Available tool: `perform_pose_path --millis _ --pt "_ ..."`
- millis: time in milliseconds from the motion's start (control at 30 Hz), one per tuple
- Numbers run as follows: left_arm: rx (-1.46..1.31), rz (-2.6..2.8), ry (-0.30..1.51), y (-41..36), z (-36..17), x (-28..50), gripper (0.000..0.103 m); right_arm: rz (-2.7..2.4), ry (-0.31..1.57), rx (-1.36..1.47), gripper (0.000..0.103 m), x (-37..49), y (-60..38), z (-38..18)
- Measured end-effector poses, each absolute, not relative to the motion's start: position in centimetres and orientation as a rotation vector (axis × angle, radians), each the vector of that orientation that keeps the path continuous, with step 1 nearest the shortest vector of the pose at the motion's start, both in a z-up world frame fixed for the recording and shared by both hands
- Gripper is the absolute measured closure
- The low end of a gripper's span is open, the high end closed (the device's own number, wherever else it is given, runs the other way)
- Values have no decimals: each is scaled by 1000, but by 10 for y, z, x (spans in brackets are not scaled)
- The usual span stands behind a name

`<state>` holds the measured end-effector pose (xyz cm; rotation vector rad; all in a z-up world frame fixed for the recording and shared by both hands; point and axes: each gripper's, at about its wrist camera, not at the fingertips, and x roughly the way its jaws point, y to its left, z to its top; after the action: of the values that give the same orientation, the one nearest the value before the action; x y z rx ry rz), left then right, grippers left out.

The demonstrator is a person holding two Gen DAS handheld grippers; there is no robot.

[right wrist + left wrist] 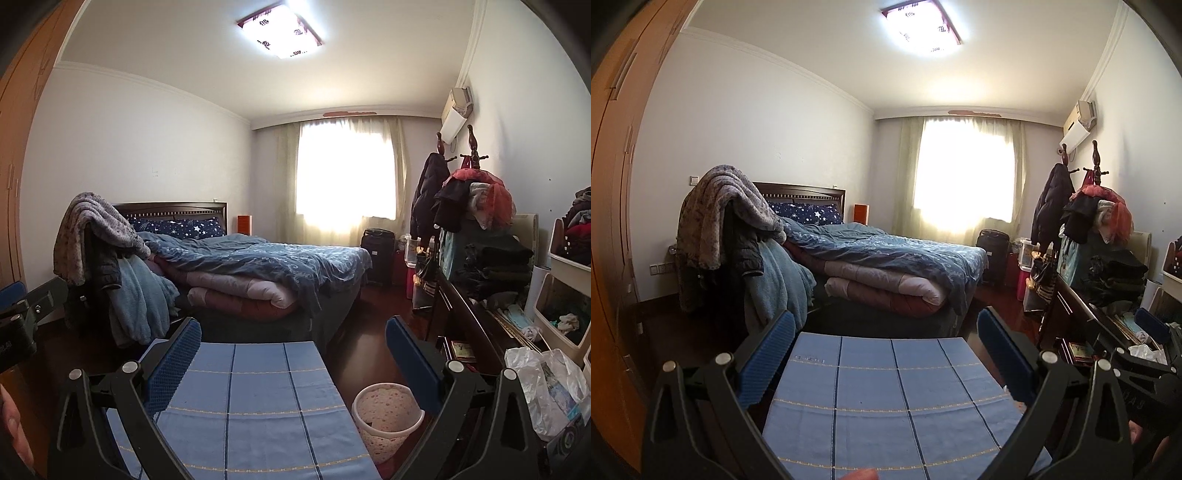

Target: Collect trash

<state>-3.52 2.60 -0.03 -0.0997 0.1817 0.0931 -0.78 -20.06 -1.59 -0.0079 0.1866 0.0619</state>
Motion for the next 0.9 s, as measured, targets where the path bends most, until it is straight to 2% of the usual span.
perform_pose_path --millis 900 --pt "-100 80 182 20 -1 -33 3 57 195 0 4 -8 -196 -22"
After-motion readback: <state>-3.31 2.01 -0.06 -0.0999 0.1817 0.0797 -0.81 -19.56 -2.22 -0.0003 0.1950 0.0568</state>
